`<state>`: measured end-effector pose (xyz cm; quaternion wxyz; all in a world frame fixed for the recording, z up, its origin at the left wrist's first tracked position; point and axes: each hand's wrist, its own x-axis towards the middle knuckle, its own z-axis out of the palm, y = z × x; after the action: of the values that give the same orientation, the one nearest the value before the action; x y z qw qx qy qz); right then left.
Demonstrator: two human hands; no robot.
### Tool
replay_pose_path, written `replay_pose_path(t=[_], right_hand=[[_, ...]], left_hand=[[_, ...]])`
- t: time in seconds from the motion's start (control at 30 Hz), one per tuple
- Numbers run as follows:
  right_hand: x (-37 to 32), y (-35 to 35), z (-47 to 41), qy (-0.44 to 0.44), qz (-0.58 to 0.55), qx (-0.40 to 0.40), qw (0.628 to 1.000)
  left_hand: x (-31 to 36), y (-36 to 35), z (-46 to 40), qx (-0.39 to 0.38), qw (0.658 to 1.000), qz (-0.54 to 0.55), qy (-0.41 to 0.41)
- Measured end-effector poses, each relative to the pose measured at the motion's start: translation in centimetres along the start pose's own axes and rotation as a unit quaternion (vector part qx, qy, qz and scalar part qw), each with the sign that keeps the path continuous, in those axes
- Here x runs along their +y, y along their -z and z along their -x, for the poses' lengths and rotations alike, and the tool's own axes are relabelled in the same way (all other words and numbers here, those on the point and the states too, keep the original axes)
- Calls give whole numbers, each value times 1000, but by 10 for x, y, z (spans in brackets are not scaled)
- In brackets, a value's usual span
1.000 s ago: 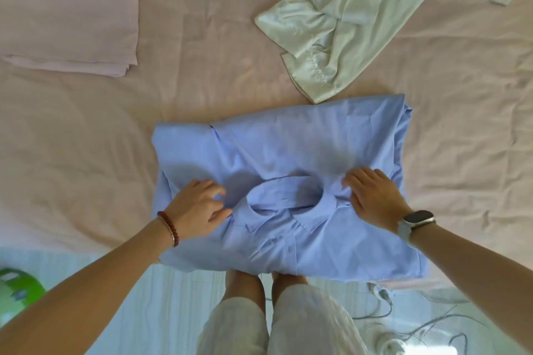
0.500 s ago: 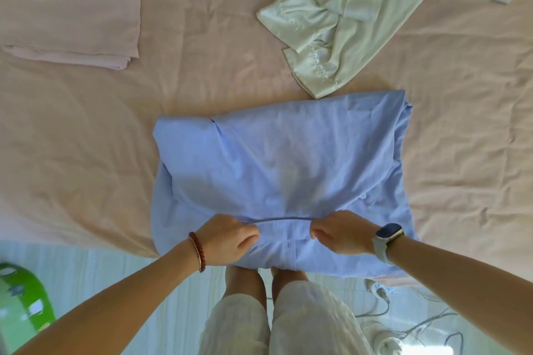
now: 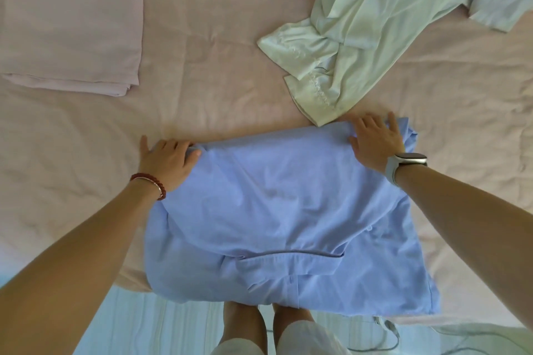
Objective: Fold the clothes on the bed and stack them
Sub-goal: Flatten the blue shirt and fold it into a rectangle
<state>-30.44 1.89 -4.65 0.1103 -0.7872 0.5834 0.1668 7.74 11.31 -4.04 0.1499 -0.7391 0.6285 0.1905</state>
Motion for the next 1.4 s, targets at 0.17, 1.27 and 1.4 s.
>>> replay_pose_path(t=[0.17, 1.27, 1.4], right_hand=[[14, -2, 2, -69, 23, 40, 997], [42, 134, -11, -76, 29, 332, 940], [40, 93, 39, -29, 8, 312, 950]], left_hand=[[-27, 4, 13, 9, 1000, 9, 22], [11, 179, -61, 286, 953, 35, -95], [-2, 136, -9, 272, 945, 13, -180]])
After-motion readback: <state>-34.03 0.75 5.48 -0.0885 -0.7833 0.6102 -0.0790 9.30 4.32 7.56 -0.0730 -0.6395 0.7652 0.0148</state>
